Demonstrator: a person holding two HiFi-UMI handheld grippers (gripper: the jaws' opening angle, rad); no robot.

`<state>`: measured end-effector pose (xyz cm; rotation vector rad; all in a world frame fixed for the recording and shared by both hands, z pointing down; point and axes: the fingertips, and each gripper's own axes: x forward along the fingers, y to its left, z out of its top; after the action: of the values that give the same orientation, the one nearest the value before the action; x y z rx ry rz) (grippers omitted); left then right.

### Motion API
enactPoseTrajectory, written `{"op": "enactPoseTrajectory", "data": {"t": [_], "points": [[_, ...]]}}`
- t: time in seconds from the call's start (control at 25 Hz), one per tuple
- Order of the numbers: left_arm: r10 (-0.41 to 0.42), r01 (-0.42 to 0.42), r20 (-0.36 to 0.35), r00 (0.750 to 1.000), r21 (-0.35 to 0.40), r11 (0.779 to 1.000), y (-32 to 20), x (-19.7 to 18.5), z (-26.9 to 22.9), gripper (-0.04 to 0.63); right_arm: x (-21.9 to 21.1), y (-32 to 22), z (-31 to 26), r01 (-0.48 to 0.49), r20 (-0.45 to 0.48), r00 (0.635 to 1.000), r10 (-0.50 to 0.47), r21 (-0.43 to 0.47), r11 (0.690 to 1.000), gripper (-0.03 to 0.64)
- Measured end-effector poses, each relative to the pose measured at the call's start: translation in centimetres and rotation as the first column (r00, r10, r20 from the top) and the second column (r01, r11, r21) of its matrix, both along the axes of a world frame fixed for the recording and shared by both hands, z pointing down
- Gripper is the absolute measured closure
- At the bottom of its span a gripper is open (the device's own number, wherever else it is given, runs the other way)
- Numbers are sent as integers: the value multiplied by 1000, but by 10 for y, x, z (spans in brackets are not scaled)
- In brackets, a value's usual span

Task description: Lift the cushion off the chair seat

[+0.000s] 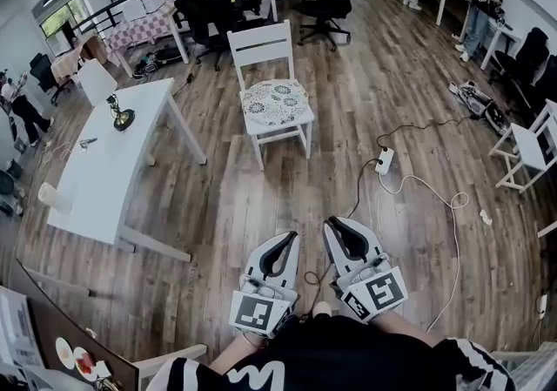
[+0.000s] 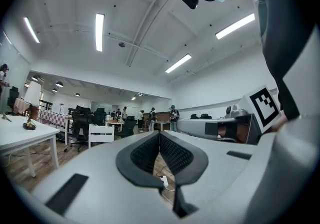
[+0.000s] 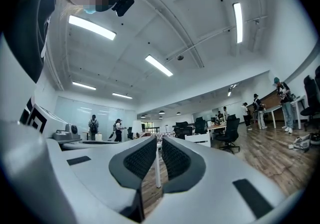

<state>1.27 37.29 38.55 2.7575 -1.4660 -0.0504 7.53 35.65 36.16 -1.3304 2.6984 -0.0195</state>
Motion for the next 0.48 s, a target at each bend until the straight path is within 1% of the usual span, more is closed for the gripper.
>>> {"op": "enactPoseTrajectory", "data": {"t": [0.24,0.48], "points": [[-18,18,1,1000,3,1000,-3,21,6,589,21,-3,4,12,-10,1000,-12,14,1000,572],[-30,30,8,1000,11,1000,1,35,5,591,31,-1,8,40,-3,999,-40,3,999,572]]}}
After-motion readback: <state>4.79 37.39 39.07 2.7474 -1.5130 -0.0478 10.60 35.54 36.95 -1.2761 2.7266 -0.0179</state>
